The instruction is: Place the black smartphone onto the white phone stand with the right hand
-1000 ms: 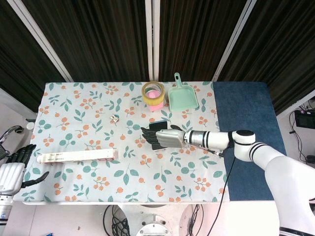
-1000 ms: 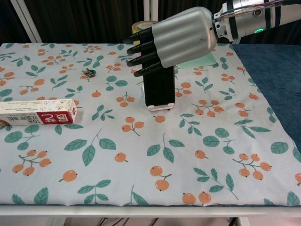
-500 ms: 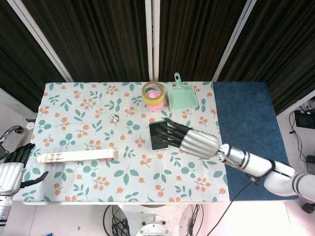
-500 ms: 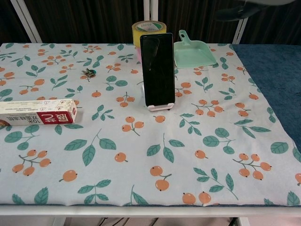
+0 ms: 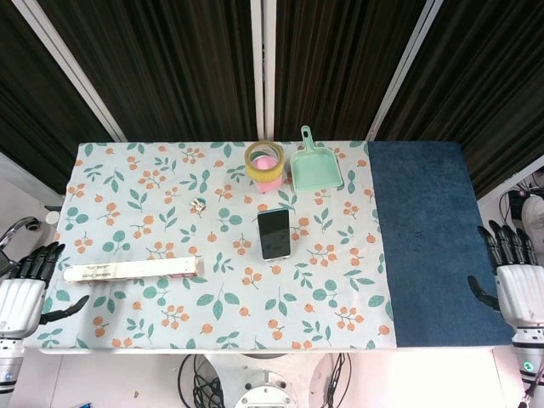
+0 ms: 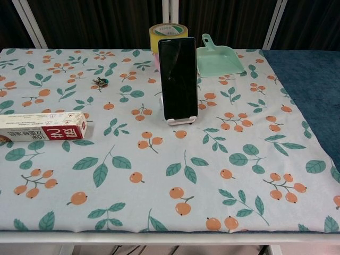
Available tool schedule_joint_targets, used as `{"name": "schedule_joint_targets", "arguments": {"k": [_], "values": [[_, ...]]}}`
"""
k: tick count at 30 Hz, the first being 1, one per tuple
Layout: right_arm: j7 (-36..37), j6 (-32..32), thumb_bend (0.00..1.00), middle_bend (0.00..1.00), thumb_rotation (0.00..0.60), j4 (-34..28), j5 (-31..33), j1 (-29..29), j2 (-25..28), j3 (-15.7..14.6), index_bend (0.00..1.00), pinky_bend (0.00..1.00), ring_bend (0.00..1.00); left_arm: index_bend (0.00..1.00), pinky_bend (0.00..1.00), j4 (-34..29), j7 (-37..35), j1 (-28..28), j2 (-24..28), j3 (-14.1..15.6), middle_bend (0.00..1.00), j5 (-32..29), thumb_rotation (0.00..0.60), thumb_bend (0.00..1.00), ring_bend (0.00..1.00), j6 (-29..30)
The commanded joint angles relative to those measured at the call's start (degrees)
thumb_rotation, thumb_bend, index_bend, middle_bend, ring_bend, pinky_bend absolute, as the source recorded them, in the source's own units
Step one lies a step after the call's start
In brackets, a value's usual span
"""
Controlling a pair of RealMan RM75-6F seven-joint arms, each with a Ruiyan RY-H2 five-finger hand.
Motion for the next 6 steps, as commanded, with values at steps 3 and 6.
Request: {"name": "schedule_joint_targets", "arguments": {"k": [3, 6], "values": [[4.62, -1.50, 0.21, 0.00, 0.600, 7.97, -0.32, -4.57, -5.56, 1.20, 0.00, 0.00, 0.00, 0.04, 0.19, -0.08, -0.28, 0.10, 0.52, 0.40, 0.07, 0.22, 0.195, 0.13, 0.09, -0.07], [4.12, -2.54, 0.21, 0.00, 0.600, 8.36, -0.99, -4.74, -6.23, 2.18, 0.00, 0.00, 0.00, 0.04, 0.19, -0.29, -0.55, 0.26, 0.91, 0.51, 0.07, -0.06, 0.195, 0.13, 0.09, -0.25]]}}
